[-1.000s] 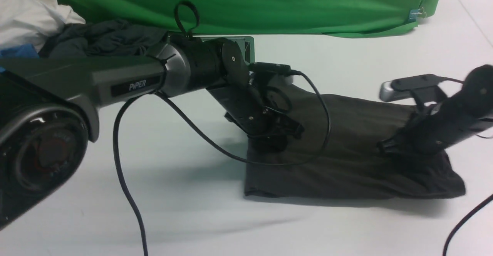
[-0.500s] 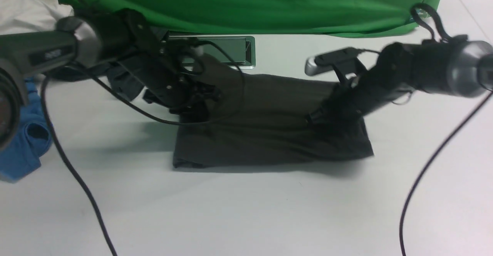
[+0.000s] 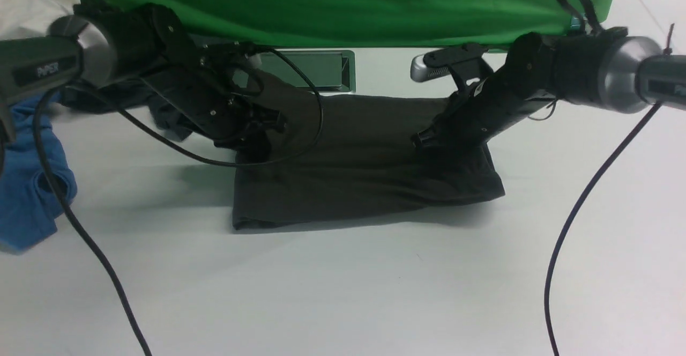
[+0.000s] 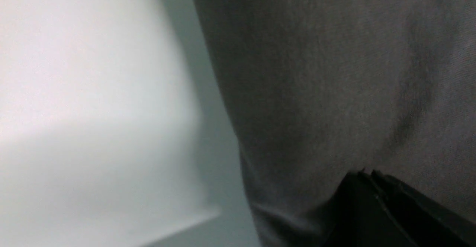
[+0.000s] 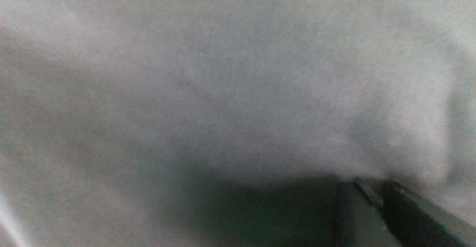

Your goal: Fold a long-sleeved shirt on a white desktop.

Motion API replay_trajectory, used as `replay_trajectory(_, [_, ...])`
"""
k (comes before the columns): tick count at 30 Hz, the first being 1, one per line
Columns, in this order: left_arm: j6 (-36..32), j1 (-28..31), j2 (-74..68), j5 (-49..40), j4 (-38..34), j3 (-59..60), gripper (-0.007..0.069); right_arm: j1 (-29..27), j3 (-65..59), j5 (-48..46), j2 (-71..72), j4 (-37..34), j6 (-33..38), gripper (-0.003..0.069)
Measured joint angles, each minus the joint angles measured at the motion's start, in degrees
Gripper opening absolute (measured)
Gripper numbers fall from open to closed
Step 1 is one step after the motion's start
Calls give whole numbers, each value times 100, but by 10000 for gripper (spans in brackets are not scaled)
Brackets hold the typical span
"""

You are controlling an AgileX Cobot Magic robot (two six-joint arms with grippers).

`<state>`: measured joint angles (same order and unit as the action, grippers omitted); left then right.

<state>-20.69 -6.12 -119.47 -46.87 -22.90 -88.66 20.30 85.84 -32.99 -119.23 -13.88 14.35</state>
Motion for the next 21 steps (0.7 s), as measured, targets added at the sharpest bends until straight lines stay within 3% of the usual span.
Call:
replay_trajectory(14, [-22,11,2024,-517,15,11,20,-10,0,-322,2303,66,-88,139])
replay_trajectory(21, [-5,11,3255,-1344,-627,11,20,-10,-63,-950,3694,44,-214,162])
